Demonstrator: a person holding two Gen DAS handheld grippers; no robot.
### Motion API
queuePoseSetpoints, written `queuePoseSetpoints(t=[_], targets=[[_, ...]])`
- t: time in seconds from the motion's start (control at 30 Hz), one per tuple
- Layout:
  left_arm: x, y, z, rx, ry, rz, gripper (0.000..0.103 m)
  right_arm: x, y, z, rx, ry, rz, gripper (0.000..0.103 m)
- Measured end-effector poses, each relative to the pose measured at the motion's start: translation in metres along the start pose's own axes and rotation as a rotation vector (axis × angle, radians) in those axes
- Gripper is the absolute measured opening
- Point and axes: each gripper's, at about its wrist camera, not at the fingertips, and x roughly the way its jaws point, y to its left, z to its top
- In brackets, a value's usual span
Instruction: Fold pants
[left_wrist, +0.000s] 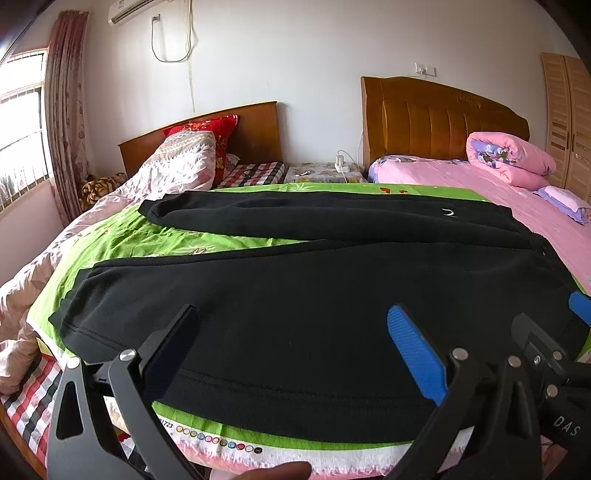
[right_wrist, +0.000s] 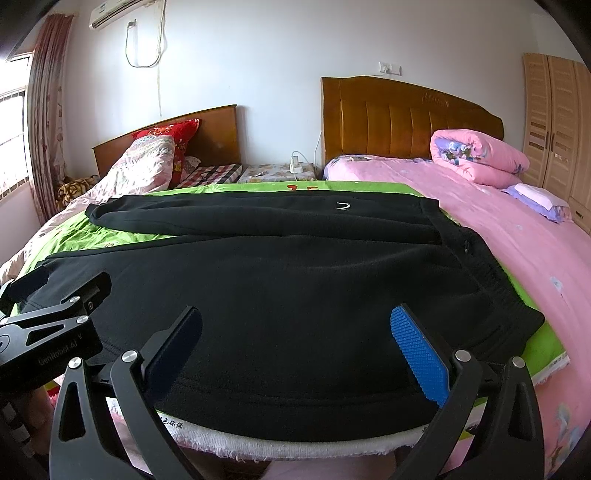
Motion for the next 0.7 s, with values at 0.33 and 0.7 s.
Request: queuePoseSetpoints(t=[0.33,0.7], targets=[[0.0005,0.0007,-0.0018,0.000,0.006,-0.005,0.102,0.0012,-0.0004,-0.0003,0.001,0.004,0.002,0.099],[0.0020,0.0028,-0.0033,-0.003,0.014,-0.009,0.102,0.0035,-0.0008,-0.0027,0.011,0.014,0.006,0.099]])
